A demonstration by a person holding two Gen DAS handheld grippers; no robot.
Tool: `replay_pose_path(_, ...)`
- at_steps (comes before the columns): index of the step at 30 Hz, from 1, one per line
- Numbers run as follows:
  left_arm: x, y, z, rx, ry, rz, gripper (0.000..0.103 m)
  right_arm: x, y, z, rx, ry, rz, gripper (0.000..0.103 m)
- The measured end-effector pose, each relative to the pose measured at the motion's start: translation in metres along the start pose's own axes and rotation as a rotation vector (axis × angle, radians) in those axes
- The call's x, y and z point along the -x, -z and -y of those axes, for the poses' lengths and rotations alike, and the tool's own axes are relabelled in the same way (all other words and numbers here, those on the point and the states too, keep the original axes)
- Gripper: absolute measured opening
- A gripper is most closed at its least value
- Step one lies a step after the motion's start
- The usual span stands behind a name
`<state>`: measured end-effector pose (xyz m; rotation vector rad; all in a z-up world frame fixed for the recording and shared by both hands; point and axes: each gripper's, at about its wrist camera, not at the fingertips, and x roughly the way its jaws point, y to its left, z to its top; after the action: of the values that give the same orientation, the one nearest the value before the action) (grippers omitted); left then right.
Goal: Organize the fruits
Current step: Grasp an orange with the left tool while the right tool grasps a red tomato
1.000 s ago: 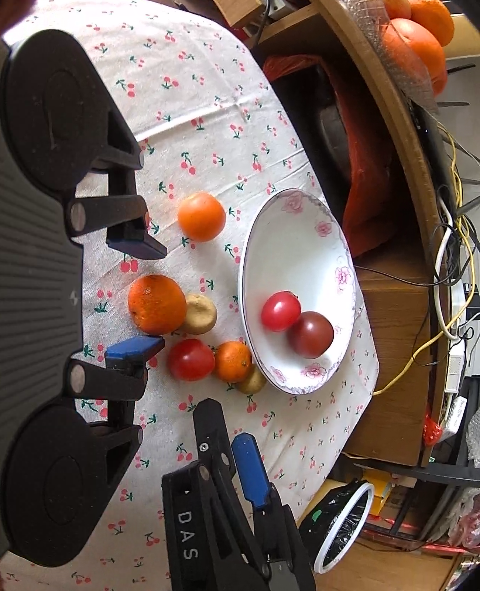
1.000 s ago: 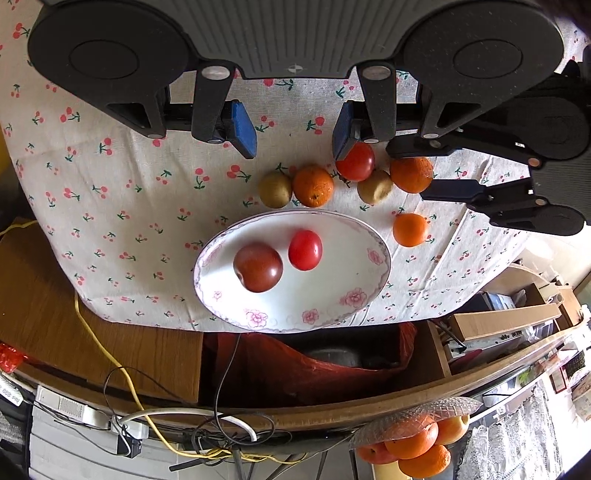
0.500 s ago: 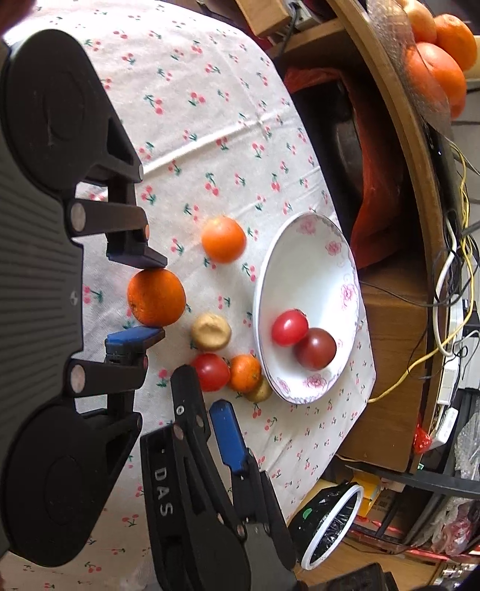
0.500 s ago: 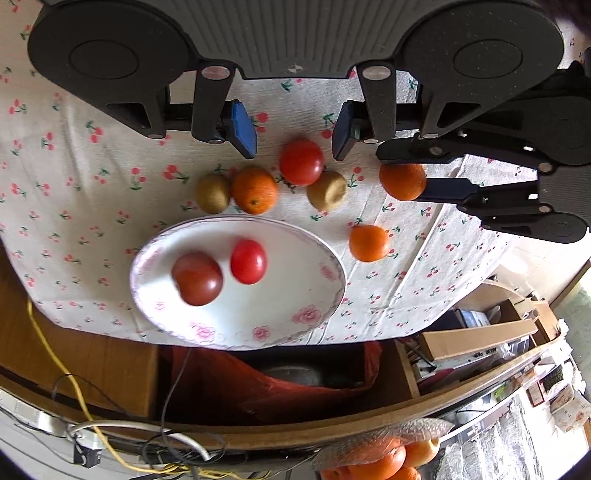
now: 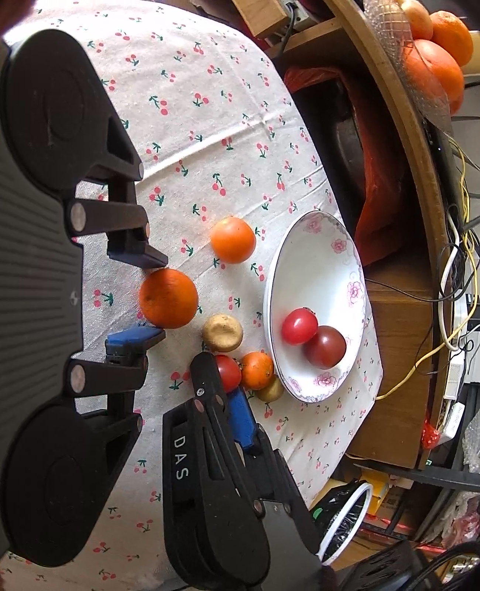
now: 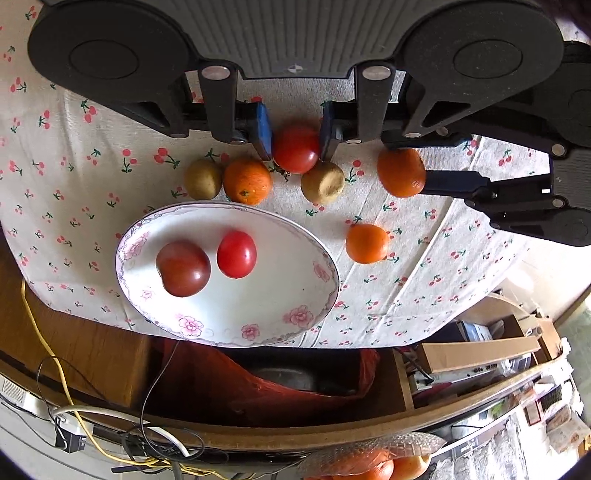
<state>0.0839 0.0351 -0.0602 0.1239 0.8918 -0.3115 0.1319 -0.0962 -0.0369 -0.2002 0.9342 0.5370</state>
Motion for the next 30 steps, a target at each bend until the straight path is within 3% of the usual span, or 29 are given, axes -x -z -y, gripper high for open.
replay_pose_path(13,-0.002,-0.004,-0.009,0.047,0.017,0.002,0.042,0.027,0.012,-0.002,0.023,0.059,-0.097,0.022)
replay_pose_path(23,-0.018,-0.018,-0.004,0.036,0.000,0.026,0.052,0.023,0.015,0.007,-0.027,0.044,-0.102,0.024)
replay_pose_path(27,-0.023,-0.022,0.000,0.018,-0.012,0.019,0.051,0.023,0.014,0.006,-0.017,0.041,-0.103,0.023)
replay_pose_path(30,-0.021,-0.021,0.001,0.009,-0.005,0.017,0.043,0.024,0.015,0.007,-0.021,0.036,-0.102,0.022)
